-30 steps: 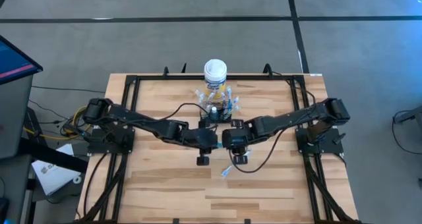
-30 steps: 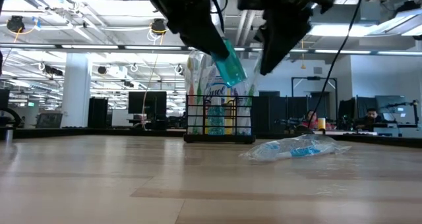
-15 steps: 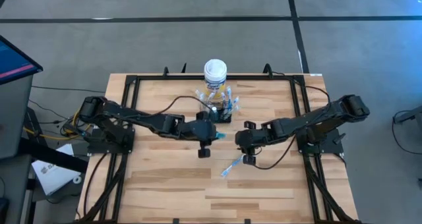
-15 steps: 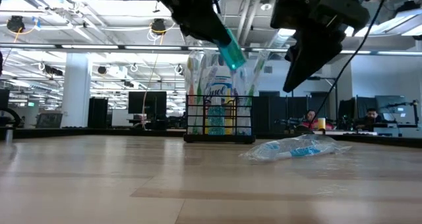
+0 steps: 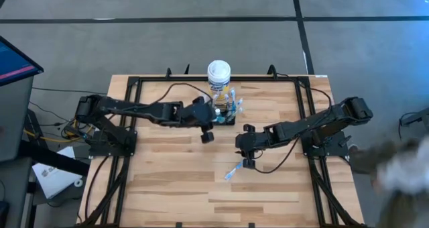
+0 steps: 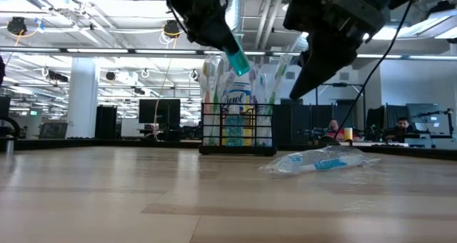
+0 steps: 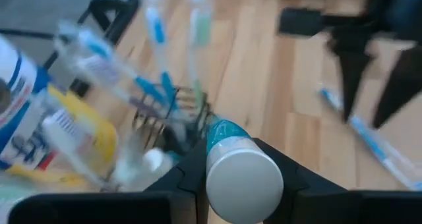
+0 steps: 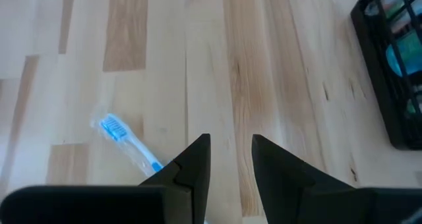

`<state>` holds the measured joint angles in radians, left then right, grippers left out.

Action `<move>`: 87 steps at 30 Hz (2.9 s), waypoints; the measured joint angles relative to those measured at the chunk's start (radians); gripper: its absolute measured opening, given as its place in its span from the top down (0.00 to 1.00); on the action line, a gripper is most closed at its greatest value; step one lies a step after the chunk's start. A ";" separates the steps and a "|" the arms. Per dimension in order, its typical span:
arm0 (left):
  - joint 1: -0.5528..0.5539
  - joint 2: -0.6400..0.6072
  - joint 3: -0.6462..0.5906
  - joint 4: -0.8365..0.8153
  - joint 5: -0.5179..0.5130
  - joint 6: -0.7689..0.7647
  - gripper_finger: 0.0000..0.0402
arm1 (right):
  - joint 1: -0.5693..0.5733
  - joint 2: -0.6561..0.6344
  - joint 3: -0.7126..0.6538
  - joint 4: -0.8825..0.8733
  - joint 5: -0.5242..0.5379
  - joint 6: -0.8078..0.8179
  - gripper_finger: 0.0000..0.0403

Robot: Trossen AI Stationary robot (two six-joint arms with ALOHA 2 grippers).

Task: Pick & Place toothbrushing station
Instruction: Put the blue mouthwash bottle into the black wire organizer

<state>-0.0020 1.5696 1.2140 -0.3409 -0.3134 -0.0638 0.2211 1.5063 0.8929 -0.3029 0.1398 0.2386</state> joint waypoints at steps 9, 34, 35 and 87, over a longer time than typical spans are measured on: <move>0.080 0.000 0.056 -0.076 0.025 0.006 0.80 | 0.000 0.000 0.001 0.015 0.000 -0.003 0.75; 0.154 0.191 0.282 -0.267 0.057 0.088 0.80 | -0.042 0.000 0.002 0.075 0.000 -0.066 0.75; 0.155 0.202 0.307 -0.277 0.058 0.089 0.80 | -0.041 0.000 0.002 0.074 0.000 -0.066 0.75; 0.226 0.526 0.827 -0.744 0.189 0.135 0.80 | -0.045 0.001 0.002 0.067 -0.008 -0.091 0.75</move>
<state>0.2237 2.0956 2.0415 -1.0847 -0.1246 0.0716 0.1761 1.5074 0.8944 -0.2361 0.1317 0.1474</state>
